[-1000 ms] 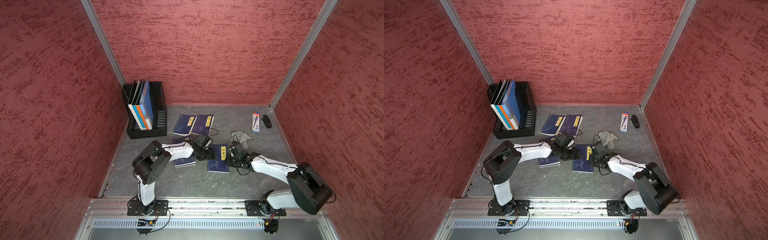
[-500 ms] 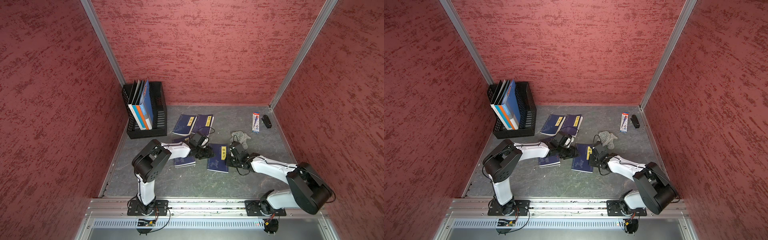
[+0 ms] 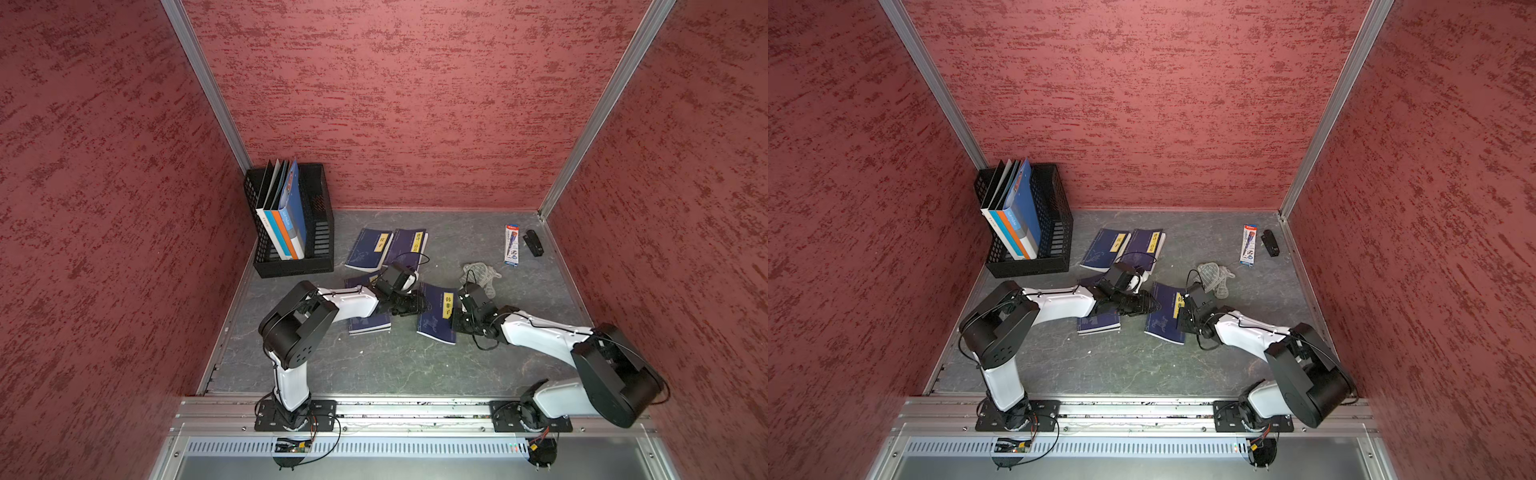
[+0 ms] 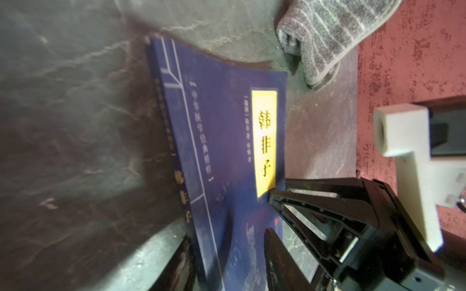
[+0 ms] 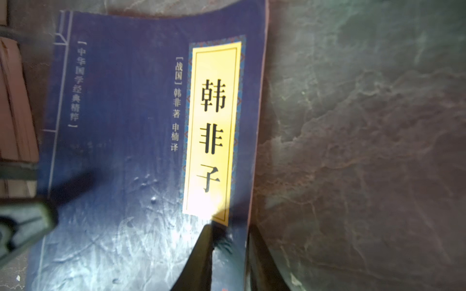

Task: Wipe the cover of the book
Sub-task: Pick up the book from the center of the board.

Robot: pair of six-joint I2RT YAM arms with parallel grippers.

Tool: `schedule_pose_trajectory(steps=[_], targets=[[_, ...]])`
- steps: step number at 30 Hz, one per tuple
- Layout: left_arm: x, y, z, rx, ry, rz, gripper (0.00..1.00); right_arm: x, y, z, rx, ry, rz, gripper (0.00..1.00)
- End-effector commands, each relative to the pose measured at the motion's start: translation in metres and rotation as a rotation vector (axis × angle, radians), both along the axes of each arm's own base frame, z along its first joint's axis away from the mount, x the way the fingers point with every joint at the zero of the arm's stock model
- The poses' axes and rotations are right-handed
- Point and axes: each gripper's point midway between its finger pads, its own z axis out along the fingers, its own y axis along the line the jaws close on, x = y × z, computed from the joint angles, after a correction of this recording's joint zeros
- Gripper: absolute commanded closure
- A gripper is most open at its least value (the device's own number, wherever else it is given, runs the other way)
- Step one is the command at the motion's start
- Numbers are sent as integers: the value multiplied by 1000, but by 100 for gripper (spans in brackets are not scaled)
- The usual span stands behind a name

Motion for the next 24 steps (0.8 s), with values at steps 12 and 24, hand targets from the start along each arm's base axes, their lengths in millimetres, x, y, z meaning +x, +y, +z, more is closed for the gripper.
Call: schedule_pose_trajectory(steps=[12, 24], targets=[[-2, -17, 27, -84, -37, -59, 95, -2, 1, -8, -21, 11, 9, 71], [3, 10, 55, -69, -61, -10, 100, 26, 3, 33, -66, -94, 20, 48]])
